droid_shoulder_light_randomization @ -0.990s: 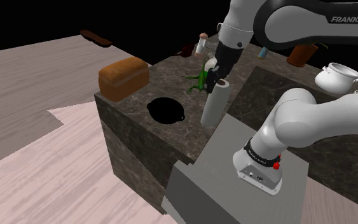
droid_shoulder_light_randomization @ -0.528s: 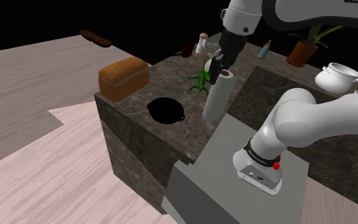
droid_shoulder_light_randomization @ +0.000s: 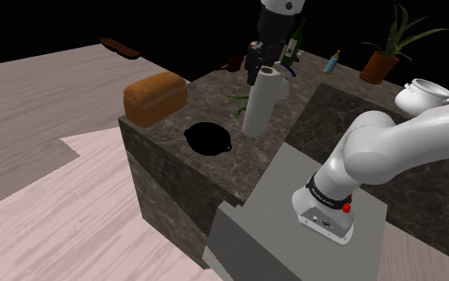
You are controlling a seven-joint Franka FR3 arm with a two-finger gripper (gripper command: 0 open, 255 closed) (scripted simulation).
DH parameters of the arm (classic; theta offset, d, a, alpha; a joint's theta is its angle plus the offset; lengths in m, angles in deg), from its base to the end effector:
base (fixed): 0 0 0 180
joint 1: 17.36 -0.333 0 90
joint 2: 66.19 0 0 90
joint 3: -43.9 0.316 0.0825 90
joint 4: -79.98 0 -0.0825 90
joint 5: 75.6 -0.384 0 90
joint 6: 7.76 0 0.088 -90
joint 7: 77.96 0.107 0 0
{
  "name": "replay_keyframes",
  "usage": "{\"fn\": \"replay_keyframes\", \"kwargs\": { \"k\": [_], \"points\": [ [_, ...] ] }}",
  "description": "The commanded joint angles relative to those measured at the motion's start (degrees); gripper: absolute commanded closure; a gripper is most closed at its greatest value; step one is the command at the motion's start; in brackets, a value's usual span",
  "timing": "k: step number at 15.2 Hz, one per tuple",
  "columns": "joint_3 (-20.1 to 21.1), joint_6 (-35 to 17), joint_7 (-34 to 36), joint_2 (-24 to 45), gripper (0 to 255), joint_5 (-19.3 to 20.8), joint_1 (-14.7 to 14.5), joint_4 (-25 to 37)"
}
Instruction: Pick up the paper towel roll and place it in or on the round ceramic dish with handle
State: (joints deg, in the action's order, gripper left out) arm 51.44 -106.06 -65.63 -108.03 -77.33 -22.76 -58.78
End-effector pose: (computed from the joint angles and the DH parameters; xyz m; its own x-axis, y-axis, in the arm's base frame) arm 0.3229 0.0854 0.5518 0.9992 -0.0250 0.0319 -0.0266 -0.9983 0.0520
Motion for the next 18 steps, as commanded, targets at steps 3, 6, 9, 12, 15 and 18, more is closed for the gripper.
{"fn": "replay_keyframes", "kwargs": {
  "k": [3, 6, 9, 12, 15, 18],
  "points": [
    [0.9, 0.1, 0.8, 9.7, 255, 0.5, 0.8, 9.7],
    [1.5, 1.0, 1.4, 16.4, 255, 1.2, 1.3, 17.4],
    [2.2, 2.6, 2.2, 23.1, 255, 1.9, 1.7, 25.6],
    [2.3, 1.3, 2.3, 23.7, 255, 2.0, 1.6, 24.8],
    [2.4, -1.0, 2.4, 23.4, 255, 1.9, 1.6, 22.3],
    [2.4, -3.3, 2.5, 23.3, 255, 1.9, 1.6, 19.9]
  ]
}}
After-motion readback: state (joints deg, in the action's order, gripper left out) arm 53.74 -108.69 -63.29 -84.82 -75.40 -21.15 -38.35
